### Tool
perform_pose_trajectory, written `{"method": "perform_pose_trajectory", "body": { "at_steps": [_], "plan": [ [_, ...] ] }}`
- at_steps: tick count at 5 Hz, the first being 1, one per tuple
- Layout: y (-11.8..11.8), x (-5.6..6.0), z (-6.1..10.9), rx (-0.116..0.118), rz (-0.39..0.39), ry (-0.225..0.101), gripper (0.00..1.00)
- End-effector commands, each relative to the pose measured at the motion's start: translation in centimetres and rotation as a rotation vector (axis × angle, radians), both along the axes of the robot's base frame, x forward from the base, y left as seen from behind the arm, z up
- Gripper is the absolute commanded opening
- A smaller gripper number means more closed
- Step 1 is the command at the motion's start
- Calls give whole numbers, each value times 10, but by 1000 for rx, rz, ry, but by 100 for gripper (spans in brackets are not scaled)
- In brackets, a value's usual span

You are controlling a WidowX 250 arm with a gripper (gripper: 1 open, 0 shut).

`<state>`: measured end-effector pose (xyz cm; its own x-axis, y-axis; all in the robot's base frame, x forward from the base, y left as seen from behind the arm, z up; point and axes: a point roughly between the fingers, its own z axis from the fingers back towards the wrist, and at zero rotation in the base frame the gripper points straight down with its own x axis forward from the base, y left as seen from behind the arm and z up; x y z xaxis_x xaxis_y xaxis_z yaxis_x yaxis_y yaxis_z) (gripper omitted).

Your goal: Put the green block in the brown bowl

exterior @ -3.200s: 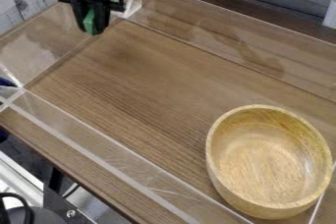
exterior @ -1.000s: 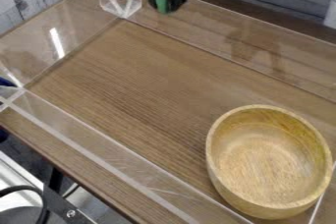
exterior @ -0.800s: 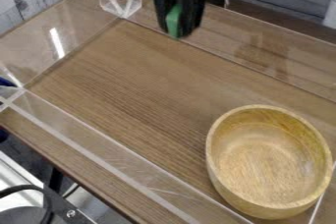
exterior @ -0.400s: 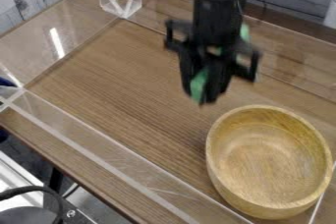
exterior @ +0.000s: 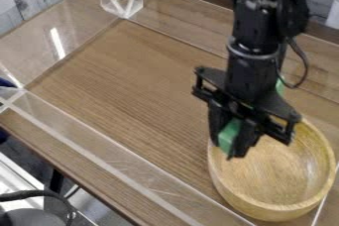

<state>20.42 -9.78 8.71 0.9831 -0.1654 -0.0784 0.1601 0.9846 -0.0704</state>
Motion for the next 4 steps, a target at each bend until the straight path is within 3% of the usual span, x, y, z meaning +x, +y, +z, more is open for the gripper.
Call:
{"method": "perform_pose_trajectory", "body": {
  "at_steps": [1, 4],
  "plan": [
    [-14, 8, 3, -25, -23, -35, 0],
    [-20, 20, -8, -29, -41, -27, 0]
  ]
}}
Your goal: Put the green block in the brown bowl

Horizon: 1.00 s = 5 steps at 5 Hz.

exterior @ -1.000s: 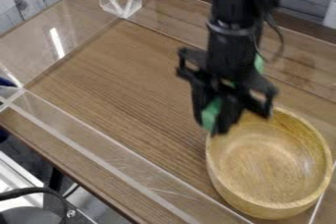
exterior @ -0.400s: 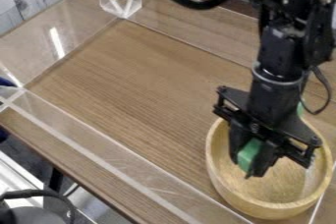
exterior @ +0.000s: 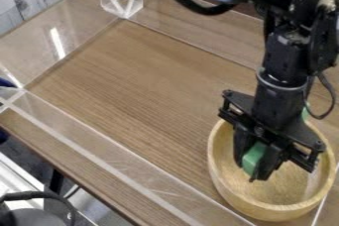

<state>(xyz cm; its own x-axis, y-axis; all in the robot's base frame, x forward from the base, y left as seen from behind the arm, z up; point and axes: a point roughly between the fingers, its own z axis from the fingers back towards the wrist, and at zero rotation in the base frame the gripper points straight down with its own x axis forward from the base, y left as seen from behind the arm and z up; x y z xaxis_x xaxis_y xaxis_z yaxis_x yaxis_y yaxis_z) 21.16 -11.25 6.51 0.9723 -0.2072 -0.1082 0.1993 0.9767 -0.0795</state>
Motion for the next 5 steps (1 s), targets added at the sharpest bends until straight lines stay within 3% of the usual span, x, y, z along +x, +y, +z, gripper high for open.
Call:
{"method": "perform_pose_trajectory", "body": {
  "at_steps": [1, 5],
  "plan": [
    [-5, 13, 14, -28, 1, -59, 0],
    [-4, 16, 16, -37, -8, -68, 0]
  ]
}}
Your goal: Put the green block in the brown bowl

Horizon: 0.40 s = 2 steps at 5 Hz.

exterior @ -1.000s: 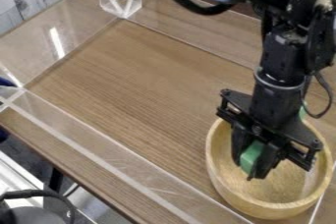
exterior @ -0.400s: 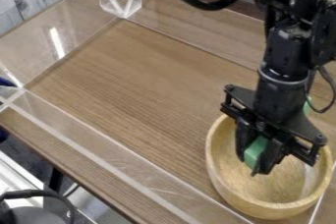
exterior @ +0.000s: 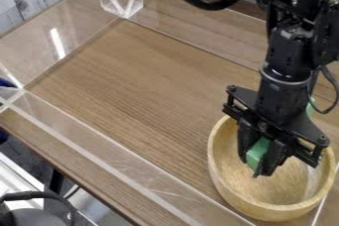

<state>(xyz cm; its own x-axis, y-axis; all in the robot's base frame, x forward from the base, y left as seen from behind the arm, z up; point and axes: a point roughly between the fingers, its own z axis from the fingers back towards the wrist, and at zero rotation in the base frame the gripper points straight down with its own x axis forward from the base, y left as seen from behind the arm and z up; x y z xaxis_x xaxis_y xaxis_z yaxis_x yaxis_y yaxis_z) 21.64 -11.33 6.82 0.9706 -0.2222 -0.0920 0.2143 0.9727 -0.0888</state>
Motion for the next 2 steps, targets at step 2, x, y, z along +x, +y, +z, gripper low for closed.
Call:
{"method": "perform_pose_trajectory", "body": {
  "at_steps": [2],
  "plan": [
    [-1, 15, -3, -21, 11, -28, 0]
  ]
}}
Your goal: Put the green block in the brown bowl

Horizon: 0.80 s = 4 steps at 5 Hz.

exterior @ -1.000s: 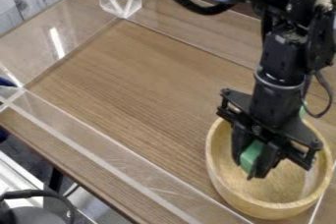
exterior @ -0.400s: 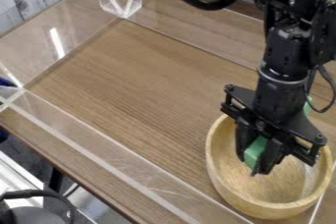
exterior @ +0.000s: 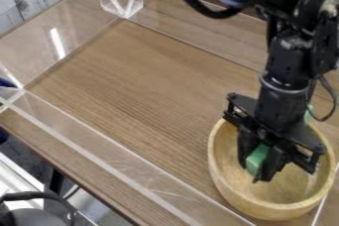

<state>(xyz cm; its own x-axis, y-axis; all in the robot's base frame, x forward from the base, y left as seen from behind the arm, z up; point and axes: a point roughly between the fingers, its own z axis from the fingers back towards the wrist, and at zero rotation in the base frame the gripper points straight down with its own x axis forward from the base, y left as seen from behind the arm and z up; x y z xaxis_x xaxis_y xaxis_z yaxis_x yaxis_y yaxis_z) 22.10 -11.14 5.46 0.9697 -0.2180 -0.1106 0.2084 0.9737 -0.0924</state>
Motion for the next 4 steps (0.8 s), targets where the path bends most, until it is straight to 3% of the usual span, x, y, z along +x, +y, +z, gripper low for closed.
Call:
{"method": "perform_pose_trajectory", "body": {
  "at_steps": [1, 4],
  "plan": [
    [-2, 13, 4, -20, 7, -35, 0],
    [-2, 18, -7, -21, 8, -16, 0]
  ]
}}
